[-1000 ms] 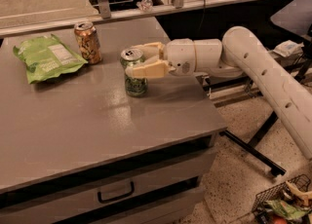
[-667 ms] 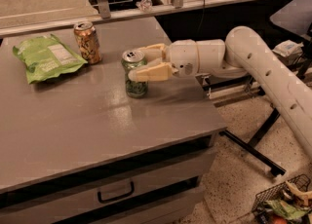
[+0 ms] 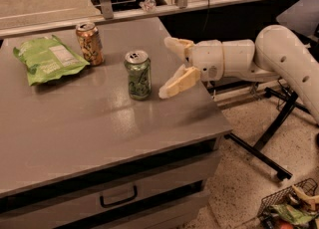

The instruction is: Place green can upright

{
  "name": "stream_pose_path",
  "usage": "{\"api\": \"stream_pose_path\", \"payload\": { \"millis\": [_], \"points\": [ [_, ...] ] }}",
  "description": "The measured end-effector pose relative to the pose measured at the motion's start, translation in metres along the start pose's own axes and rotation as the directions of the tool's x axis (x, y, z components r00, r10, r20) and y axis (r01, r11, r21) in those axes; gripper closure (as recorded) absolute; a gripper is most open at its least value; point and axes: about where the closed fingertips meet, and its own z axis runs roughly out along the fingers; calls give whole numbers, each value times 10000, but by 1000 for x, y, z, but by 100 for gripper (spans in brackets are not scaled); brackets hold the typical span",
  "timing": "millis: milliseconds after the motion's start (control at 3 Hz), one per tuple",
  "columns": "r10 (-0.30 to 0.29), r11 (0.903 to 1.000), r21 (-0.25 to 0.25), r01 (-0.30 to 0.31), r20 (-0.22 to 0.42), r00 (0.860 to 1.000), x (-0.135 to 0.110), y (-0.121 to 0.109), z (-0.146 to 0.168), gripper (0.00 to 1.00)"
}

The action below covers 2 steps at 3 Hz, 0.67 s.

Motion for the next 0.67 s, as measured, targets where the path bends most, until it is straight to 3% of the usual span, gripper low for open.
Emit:
{"api": "stream_pose_path", "payload": {
  "millis": [333,667],
  "points": [
    [648,9814,1859,-482,-844,9943,7,-2,-52,0],
    [550,9850,1672,-418,-755,9956,5,-2,-45,0]
  ]
}}
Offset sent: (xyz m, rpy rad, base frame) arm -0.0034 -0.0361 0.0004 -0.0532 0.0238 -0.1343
